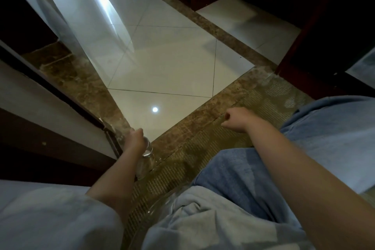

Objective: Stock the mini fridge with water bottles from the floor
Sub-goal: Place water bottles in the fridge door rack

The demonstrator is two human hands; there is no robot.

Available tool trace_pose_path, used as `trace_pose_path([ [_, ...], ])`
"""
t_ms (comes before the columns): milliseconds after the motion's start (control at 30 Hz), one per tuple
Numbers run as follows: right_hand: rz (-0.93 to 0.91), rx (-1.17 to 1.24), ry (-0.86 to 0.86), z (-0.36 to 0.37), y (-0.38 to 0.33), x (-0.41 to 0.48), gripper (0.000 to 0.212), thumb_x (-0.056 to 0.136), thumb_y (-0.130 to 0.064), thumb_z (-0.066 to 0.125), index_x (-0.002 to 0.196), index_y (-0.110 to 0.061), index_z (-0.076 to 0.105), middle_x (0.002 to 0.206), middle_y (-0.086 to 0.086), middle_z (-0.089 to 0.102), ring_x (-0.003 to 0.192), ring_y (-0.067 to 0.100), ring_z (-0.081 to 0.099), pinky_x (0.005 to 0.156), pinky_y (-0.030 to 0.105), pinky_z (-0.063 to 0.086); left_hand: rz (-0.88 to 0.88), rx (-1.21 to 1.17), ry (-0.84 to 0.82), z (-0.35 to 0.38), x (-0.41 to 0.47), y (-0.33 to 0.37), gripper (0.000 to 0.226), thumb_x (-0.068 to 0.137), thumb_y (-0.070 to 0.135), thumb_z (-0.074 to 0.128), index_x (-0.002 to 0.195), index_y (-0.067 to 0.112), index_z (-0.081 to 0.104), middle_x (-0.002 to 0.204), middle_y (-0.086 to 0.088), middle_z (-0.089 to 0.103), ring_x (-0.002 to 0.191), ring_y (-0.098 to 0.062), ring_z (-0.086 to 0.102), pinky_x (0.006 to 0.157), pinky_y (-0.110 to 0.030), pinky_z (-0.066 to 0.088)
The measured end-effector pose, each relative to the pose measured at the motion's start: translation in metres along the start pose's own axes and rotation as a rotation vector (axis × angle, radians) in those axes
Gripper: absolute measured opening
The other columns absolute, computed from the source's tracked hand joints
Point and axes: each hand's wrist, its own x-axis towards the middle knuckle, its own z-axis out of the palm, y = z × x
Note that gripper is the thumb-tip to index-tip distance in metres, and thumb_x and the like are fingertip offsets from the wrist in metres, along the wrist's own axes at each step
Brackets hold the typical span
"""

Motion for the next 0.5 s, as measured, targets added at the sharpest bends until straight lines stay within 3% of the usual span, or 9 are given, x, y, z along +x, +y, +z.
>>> trace_pose_path([
  [233,-0.019,0.050,0.028,-0.004,0.001,-0.001,0.033,0.093,-0.030,0.054,0.121,-0.011,0.056,0.121,0.010,0.058,0.105,0.025,0.056,0.081,0.032,0.045,0.189,0.050,-0.078,-0.041,0.006,0.067,0.031,0.083,0.009,0.064,0.114,0.007,0.059,0.115,-0.010,0.052,0.096,-0.026,0.056,0.086,-0.035,0.052],
  [333,-0.046,0.204,0.129,-0.017,0.004,-0.003,0.037,0.091,-0.032,0.057,0.122,-0.011,0.055,0.121,0.008,0.057,0.102,0.023,0.055,0.082,0.032,0.047,0.363,0.109,-0.085,-0.067,0.008,0.109,0.031,0.083,0.013,0.064,0.114,0.010,0.061,0.120,-0.011,0.054,0.109,-0.028,0.054,0.089,-0.035,0.049],
  [500,-0.035,0.267,0.313,-0.068,0.029,-0.011,0.042,0.090,-0.033,0.056,0.128,-0.017,0.052,0.127,0.005,0.055,0.097,0.017,0.052,0.079,0.031,0.046,0.647,0.161,-0.072,-0.118,0.005,0.194,0.031,0.078,0.015,0.069,0.108,0.011,0.065,0.115,-0.008,0.061,0.107,-0.025,0.055,0.086,-0.032,0.047],
])
